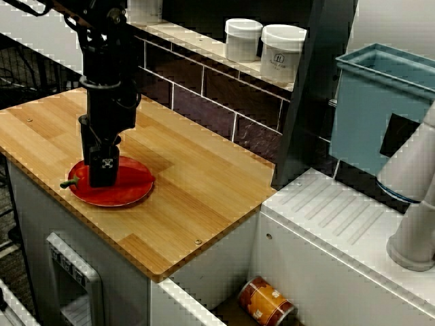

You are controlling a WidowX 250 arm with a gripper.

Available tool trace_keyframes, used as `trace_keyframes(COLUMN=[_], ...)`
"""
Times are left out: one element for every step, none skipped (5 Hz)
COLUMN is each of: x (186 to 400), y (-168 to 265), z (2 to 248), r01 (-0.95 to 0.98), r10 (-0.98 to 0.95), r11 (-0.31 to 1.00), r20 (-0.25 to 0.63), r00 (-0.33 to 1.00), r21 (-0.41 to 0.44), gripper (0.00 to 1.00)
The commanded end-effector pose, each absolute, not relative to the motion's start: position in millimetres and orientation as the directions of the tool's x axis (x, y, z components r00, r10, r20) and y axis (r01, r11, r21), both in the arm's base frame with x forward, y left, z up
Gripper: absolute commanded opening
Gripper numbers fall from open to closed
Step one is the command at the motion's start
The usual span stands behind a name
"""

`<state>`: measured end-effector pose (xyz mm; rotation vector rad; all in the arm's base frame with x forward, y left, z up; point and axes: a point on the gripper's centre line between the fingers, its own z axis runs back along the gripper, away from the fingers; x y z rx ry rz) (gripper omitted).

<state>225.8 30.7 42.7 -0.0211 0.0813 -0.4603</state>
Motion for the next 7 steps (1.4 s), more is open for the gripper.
trace_keyframes(x=[220,217,219,222,226,234,241], y=[48,53,55,57,59,79,110], z=[23,18,32,53,72,80,89], r01=[0.398,0.314,0.323,0.312,0.319,0.291,0.258], r10=[-0.398,-0.314,-0.324,-0.316,-0.324,-0.297,-0.260], r11=[0.917,0.949,0.946,0.947,0.942,0.948,0.955], r20=[-0.061,-0.038,-0.051,-0.045,-0.038,-0.030,0.009], r00=[0.915,0.949,0.945,0.948,0.945,0.954,0.966], r21=[-0.011,-0.017,-0.035,-0.078,-0.100,-0.129,-0.149], gripper=[1.00,0.00,0.00,0.00,0.00,0.00,0.00])
